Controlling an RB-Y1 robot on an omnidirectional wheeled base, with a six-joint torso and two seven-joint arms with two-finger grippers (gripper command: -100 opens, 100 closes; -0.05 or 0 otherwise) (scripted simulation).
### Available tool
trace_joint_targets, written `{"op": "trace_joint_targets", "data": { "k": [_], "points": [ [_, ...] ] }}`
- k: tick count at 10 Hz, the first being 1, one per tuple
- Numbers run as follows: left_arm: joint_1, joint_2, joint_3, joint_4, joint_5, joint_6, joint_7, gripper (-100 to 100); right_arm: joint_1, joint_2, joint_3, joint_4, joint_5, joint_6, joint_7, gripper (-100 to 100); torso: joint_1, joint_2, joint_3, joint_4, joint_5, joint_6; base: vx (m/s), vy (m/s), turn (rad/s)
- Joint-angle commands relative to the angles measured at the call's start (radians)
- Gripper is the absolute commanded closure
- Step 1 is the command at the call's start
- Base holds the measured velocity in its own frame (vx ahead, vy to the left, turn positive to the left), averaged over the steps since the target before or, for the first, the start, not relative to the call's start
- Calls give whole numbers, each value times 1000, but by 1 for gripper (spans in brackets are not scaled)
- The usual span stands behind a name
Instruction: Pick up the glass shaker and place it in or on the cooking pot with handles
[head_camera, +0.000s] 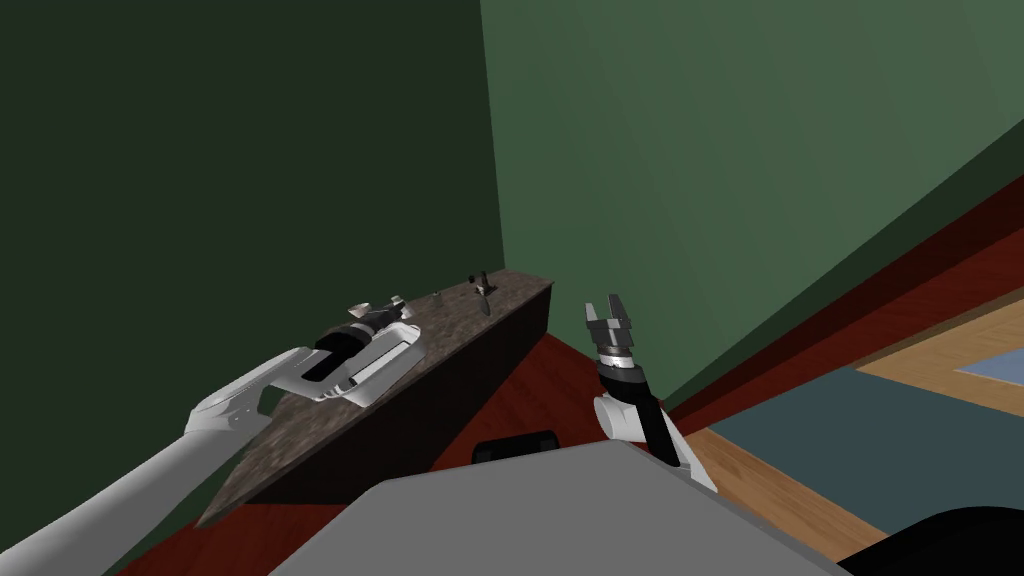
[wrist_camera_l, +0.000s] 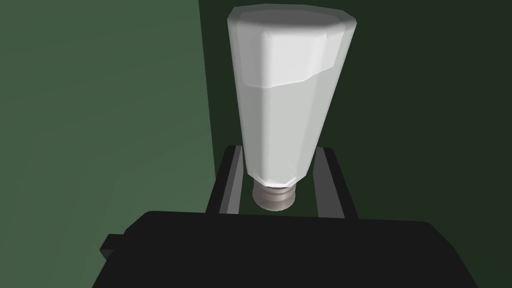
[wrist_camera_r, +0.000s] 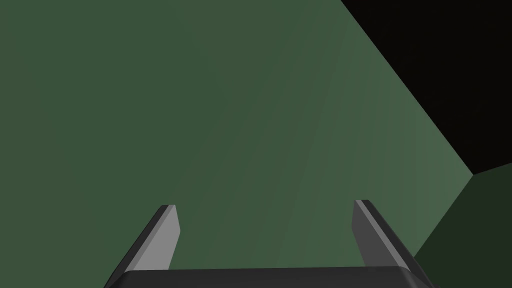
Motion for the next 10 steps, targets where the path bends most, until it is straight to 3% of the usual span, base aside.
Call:
{"op": "trace_joint_targets", "data": {
  "k": [1, 3, 6, 7, 8, 10],
  "points": [
    [3, 14, -30, -1, 5, -15, 7, 100, 0, 0, 0, 0, 0, 0, 0, 0, 0, 0, 0, 0, 0, 0, -73, 220, 19],
    [9, 29, -78, 8, 15, -48, 13, 100, 0, 0, 0, 0, 0, 0, 0, 0, -5, 1, 0, 0, 0, 0, -117, 181, 43],
    [14, 35, -124, 22, 24, -81, 15, 100, 0, 0, 0, 0, 0, 0, 0, 0, -4, -1, 0, 0, 0, -1, -56, 195, 38],
    [17, 33, -110, 16, 22, -73, 13, 100, 0, 0, 0, 0, 0, 0, 0, 0, -4, -2, -1, -1, 0, -1, -20, 86, 4],
    [19, 34, -112, 17, 22, -77, 13, -100, 0, 0, 0, 0, 0, 0, 0, 0, -10, -3, -2, 0, -1, 0, -5, 18, 0],
    [19, 34, -112, 17, 22, -76, 13, -100, 0, 0, 0, 0, 0, 0, 0, 0, -17, -5, -3, -1, -3, 0, -1, 4, 0]
  ]
}}
